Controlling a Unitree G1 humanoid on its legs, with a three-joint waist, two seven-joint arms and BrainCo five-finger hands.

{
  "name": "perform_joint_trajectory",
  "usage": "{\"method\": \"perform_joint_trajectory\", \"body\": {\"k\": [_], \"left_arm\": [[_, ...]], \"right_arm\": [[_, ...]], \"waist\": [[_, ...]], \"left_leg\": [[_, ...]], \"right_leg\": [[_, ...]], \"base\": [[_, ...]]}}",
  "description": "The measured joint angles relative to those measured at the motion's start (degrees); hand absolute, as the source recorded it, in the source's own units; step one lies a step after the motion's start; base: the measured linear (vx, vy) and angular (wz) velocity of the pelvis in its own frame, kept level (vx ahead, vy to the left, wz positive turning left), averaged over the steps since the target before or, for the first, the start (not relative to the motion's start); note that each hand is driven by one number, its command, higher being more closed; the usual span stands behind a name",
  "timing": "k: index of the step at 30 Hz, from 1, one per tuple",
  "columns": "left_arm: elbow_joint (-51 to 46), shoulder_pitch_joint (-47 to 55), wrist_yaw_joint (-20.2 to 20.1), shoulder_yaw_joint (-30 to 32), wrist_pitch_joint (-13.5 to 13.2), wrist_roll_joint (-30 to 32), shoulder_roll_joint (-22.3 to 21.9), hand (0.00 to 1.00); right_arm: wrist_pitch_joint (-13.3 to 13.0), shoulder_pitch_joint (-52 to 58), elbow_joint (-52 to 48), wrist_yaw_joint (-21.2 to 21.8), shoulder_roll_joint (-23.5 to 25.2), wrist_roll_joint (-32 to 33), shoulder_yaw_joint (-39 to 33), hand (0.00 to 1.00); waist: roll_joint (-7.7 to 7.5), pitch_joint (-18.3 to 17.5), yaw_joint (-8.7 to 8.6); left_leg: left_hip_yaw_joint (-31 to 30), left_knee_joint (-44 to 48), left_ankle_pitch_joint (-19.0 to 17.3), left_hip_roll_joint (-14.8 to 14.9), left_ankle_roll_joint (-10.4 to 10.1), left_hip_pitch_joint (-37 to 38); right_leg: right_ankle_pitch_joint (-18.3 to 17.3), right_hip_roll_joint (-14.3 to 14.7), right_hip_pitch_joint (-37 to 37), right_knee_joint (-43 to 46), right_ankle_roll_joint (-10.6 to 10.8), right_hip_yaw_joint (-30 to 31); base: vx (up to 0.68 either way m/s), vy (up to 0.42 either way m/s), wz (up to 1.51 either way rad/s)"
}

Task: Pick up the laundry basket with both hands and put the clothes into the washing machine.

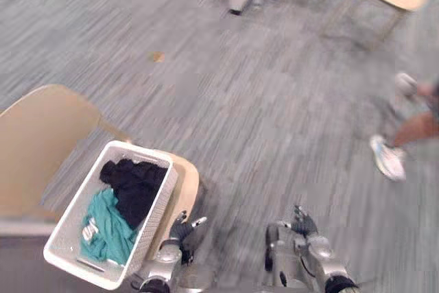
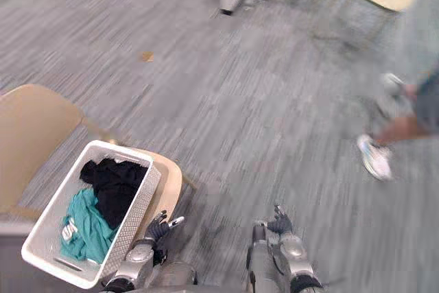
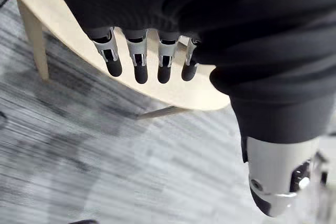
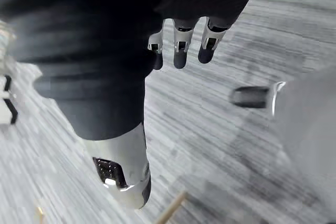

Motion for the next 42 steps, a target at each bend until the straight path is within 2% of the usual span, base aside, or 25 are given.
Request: {"method": "perform_joint_trajectory", "body": {"k": [3, 4, 5, 6, 7, 8, 9, 11, 12, 14, 17, 18, 19, 20, 21, 22, 24, 27, 28, 29, 30, 31, 34, 38, 42], "left_arm": [[0.25, 0.2, -0.13, -0.29, -0.35, 0.21, -1.13, 0.0], [0.25, 0.25, -0.1, -0.31, -0.34, 0.26, -1.04, 0.0], [0.18, 0.52, -0.01, -0.71, -0.34, 0.26, -0.59, 0.0], [0.12, 1.12, 0.03, -1.92, -0.25, 0.24, 0.95, 0.0], [0.1, 1.2, 0.04, -2.49, -0.22, 0.24, 1.56, 0.0], [-0.04, 1.15, 0.02, -2.96, -0.18, 0.22, 2.17, 0.0], [-0.47, 0.82, 0.1, -2.73, -0.12, 0.21, 2.16, 0.0], [-0.5, 1.01, 0.09, -2.87, 0.01, 0.25, 2.2, 0.0], [-0.98, 1.71, 0.09, -3.05, 0.0, 0.27, 2.39, 0.0], [-2.78, 3.72, 0.08, -3.4, -0.19, 0.29, 3.29, 0.0], [-3.78, 5.88, 0.06, -4.37, -0.27, 0.25, 4.49, 0.0], [-3.92, 6.48, -0.02, -4.92, -0.39, 0.26, 5.0, 0.0], [-3.89, 6.83, -0.06, -5.07, -0.4, 0.27, 5.13, 0.0], [-3.88, 7.19, -0.05, -5.13, -0.39, 0.27, 5.54, 0.0], [-3.88, 7.3, -0.03, -5.18, -0.42, 0.27, 6.07, 0.0], [-3.88, 7.43, 0.02, -5.16, -0.49, 0.28, 6.34, 0.0], [-3.87, 8.12, 0.04, -5.18, -0.65, 0.3, 6.66, 0.0], [-3.81, 8.08, 0.04, -5.22, -0.76, 0.29, 6.54, 0.0], [-3.73, 7.54, 0.03, -5.23, -0.92, 0.29, 6.52, 0.0], [-3.52, 7.06, 0.03, -5.26, -1.19, 0.3, 6.43, 0.0], [-3.28, 6.63, 0.07, -5.23, -1.26, 0.33, 6.24, 0.0], [-3.34, 6.56, 0.16, -4.96, -1.77, 0.69, 5.76, 0.0], [-2.64, 6.76, 0.07, -4.94, -2.19, 1.35, 4.4, 0.0], [-2.67, 6.66, 0.01, -4.95, -2.54, 2.46, 4.11, 0.0], [-2.75, 6.56, -0.01, -5.5, -2.62, 3.1, 5.85, 0.0]], "right_arm": [[-0.42, -0.14, -0.92, -0.56, -0.18, -0.01, -0.52, 0.0], [-0.8, -0.32, -1.08, -0.5, -0.4, -0.01, -0.5, 0.0], [-0.82, -0.41, -1.33, -0.53, -0.57, -0.02, -0.52, 0.0], [-0.98, -0.22, -1.53, -0.57, -0.08, -0.01, -0.56, 0.0], [-1.08, -0.24, -1.57, -0.57, 0.11, -0.01, -0.66, 0.0], [-1.25, -0.29, -1.62, -0.59, 0.36, -0.02, -1.6, 0.0], [-1.29, -0.38, -2.19, -0.91, 0.23, -0.01, -2.3, 0.0], [-1.26, -0.28, -3.27, -1.76, 0.05, 0.0, -3.24, 0.0], [-1.24, 0.54, -4.16, -1.95, 0.08, 0.0, -4.57, 0.0], [-1.29, 2.12, -7.52, -2.74, 0.95, -0.03, -5.43, 0.0], [-1.84, 1.27, -9.85, -2.86, 0.33, -0.75, -6.65, 0.0], [-1.84, 1.17, -10.16, -2.87, 0.16, -1.24, -6.59, 0.0], [-1.84, 1.42, -10.77, -2.88, 0.18, -1.45, -6.5, 0.0], [-1.88, 1.86, -12.01, -2.9, 0.23, -2.16, -6.44, 0.0], [-1.92, 3.01, -13.21, -3.04, 0.24, -2.7, -6.13, 0.0], [-1.91, 3.61, -13.97, -3.16, 0.29, -3.21, -5.87, 0.0], [-1.93, 3.84, -16.42, -4.12, 0.28, -4.82, -4.83, 0.0], [-2.12, 3.23, -19.5, -4.79, 0.27, -5.65, -4.71, 0.0], [-2.05, 3.13, -21.4, -5.34, 0.25, -6.77, -4.19, 0.0], [-2.03, 3.2, -23.34, -5.33, 0.26, -7.85, -3.64, 0.0], [-2.03, 2.97, -24.27, -5.36, 0.05, -8.63, -3.43, 0.0], [-2.07, 1.85, -26.85, -5.36, -0.24, -11.28, -1.93, 0.0], [-2.79, 0.15, -32.32, -5.3, -1.25, -17.56, 2.71, 0.0], [-3.05, -2.18, -32.57, -5.01, -4.04, -22.7, 6.53, 0.0], [-3.19, -6.37, -30.64, -3.83, -6.81, -25.83, 10.89, 0.0]], "waist": [[0.15, -0.85, -1.22], [0.26, -0.94, -0.76], [0.4, -1.18, -0.77], [-0.89, -2.55, -0.78], [-1.63, -2.89, -0.79], [-2.86, -3.24, -0.88], [-3.06, -3.24, -0.84], [-3.2, -3.14, -0.87], [-3.6, -3.08, -0.92], [-4.91, -3.51, -0.75], [-5.56, -3.4, -0.74], [-5.75, -3.32, -0.77], [-5.9, -3.26, -0.86], [-5.87, -3.24, -1.04], [-5.88, -3.24, -1.2], [-5.97, -3.28, -1.31], [-6.98, -3.64, -3.29], [-6.76, -3.47, -4.0], [-6.34, -3.21, -4.01], [-6.04, -3.04, -4.28], [-5.5, -3.04, -4.12], [-4.95, -2.9, -3.71], [-4.7, -2.86, -4.01], [-4.71, -2.81, -3.67], [-4.72, -2.6, -2.37]], "left_leg": [[-2.07, -7.78, 2.71, -0.41, -1.47, -4.17], [0.08, -12.09, 7.31, -0.3, -0.51, -5.98], [4.57, -14.41, 12.2, 0.11, 0.91, -8.11], [12.57, -15.87, 14.47, 0.74, 3.38, -9.14], [15.65, -16.96, 15.62, 0.72, 4.15, -9.38], [22.54, -19.22, 16.91, 0.96, 5.85, -9.96], [33.17, -18.15, 15.46, 2.37, 8.64, -10.85], [46.96, -13.91, 13.35, 4.73, 11.61, -12.46], [48.69, -12.4, 13.17, 4.42, 11.9, -12.84], [44.9, -13.16, 12.82, 1.13, 12.39, -12.52], [41.83, -12.92, 9.97, -2.68, 14.16, -11.53], [40.89, -13.24, 8.97, -3.96, 14.38, -9.77], [39.77, -13.32, 8.18, -4.87, 14.28, -8.59], [38.07, -13.33, 7.76, -5.45, 14.55, -7.29], [36.24, -14.2, 7.72, -5.61, 14.43, -6.17], [34.7, -15.05, 7.99, -5.9, 14.09, -5.49], [31.68, -17.32, 9.72, -6.97, 13.45, -4.66], [27.87, -17.54, 10.47, -7.65, 12.96, -4.67], [25.63, -17.15, 10.73, -7.73, 12.5, -4.68], [23.74, -16.93, 10.77, -7.85, 11.56, -4.58], [22.69, -17.05, 10.89, -7.41, 10.68, -4.58], [22.0, -17.68, 11.72, -6.61, 8.28, -4.88], [23.88, -19.94, 13.28, -4.77, 5.79, -4.55], [29.96, -21.45, 14.47, -3.22, 5.65, -5.0], [28.96, -22.51, 17.54, -4.82, 6.09, -7.11]], "right_leg": [[-2.2, -2.39, 4.13, -0.5, -1.03, -8.05], [-2.64, -2.61, 6.94, -1.68, -1.14, -11.79], [-3.68, -2.47, 9.23, -2.17, -1.13, -15.08], [-5.46, -3.72, 11.19, -2.41, -0.81, -20.15], [-6.06, -4.37, 11.66, -2.54, -0.8, -22.02], [-6.61, -5.26, 12.33, -3.06, -0.56, -25.43], [-7.7, -5.56, 13.18, -3.08, -0.6, -29.01], [-9.72, -6.3, 15.06, -1.41, 1.0, -34.58], [-10.67, -7.09, 16.95, -0.44, 1.69, -37.83], [-12.2, -8.74, 19.16, 1.27, 3.07, -40.98], [-15.86, -15.78, 18.62, 14.63, 4.58, -41.37], [-15.47, -19.35, 17.29, 22.64, 3.97, -39.44], [-14.54, -21.38, 15.6, 28.16, 1.72, -36.75], [-15.5, -22.0, 12.43, 35.01, -2.68, -30.45], [-18.22, -18.93, 8.54, 38.84, -1.5, -22.31], [-19.47, -16.57, 6.44, 39.11, -0.37, -18.06], [-21.91, -10.32, 2.58, 31.64, 1.31, -8.48], [-21.8, -4.23, 0.54, 18.77, 2.31, 1.2], [-18.94, -2.28, 0.46, 13.01, 1.78, 3.84], [-13.82, -1.94, 1.49, 10.78, -0.02, 3.12], [-13.4, -1.73, 2.35, 9.76, -0.45, 1.59], [-12.31, -1.24, 4.0, 7.15, -1.33, -0.15], [-11.45, -0.99, 7.3, 3.65, -2.25, -5.52], [-11.47, -1.2, 9.43, 2.86, -2.25, -11.13], [-11.26, -2.41, 10.04, 1.09, -2.37, -15.82]], "base": [[0.33, -0.22, 1.7], [0.23, -0.189, 1.65], [0.24, -0.212, 2.1], [0.17, -0.157, 1.8], [0.13, -0.128, 1.87], [0.1, -0.065, 1.6], [0.11, -0.016, 1.66], [0.11, 0.073, 1.7], [0.1, 0.097, 1.68], [0.11, 0.111, 1.36], [0.11, 0.177, 0.89], [0.09, 0.19, 0.6], [0.12, 0.181, 0.51], [0.13, 0.128, 0.62], [0.13, 0.104, 0.73], [0.14, 0.062, 0.89], [0.17, 0.01, 0.99], [0.18, -0.066, 0.83], [0.18, -0.124, 1.08], [0.18, -0.141, 1.06], [0.15, -0.149, 0.82], [0.17, -0.193, 0.53], [0.14, -0.188, 0.71], [0.05, -0.049, 0.7], [0.01, 0.016, 0.69]]}}
